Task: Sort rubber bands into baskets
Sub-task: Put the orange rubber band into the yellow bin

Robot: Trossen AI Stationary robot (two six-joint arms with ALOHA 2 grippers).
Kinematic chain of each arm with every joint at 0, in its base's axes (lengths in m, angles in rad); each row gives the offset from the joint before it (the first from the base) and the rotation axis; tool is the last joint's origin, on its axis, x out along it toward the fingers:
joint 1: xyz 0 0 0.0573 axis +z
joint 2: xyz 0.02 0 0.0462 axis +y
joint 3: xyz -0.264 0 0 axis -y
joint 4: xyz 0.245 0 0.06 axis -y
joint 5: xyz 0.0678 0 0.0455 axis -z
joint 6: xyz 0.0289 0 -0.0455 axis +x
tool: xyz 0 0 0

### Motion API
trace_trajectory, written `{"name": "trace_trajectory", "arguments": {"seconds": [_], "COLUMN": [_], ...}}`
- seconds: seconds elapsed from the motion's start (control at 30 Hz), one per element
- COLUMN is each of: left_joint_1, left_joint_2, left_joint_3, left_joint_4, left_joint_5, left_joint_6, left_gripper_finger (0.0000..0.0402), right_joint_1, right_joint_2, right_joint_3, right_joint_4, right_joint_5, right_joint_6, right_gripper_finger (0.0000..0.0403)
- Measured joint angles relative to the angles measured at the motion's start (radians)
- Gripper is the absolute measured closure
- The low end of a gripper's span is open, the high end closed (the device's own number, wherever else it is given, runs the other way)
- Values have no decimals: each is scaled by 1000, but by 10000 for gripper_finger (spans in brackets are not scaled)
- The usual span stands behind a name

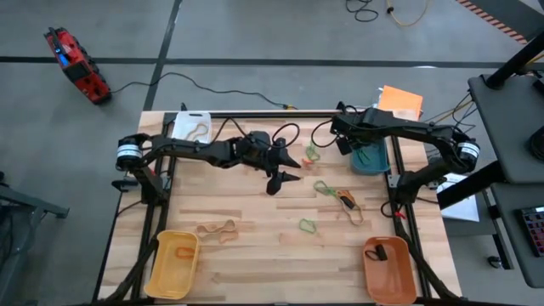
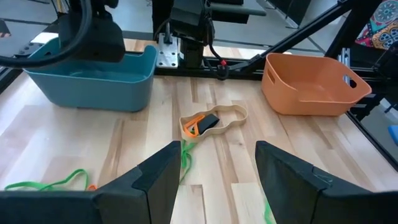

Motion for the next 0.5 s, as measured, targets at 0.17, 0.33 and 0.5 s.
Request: {"name": "trace_trajectory", "arguments": {"seconds": [0.17,0.33,0.5], "left_joint_1": [-2,-2,-2], "left_joint_2": [0,0,0], "left_joint_3": [0,0,0], "left_joint_4": [-67,-188,-362], "left_joint_5": [0,-1,-81], "left_joint_6": [-2,-13,-18], "left_gripper_finger": [209,209,209], "right_joint_1": [18,81,171], "right_joint_2": [-8,-21,-26], "right_joint_3": [0,0,0], "right_joint_4": [86,223,365], "right_joint_5": [-5,-35,-63], "right_joint_6": [-65,-140,-209], "right_gripper_finger": [209,204,208]}}
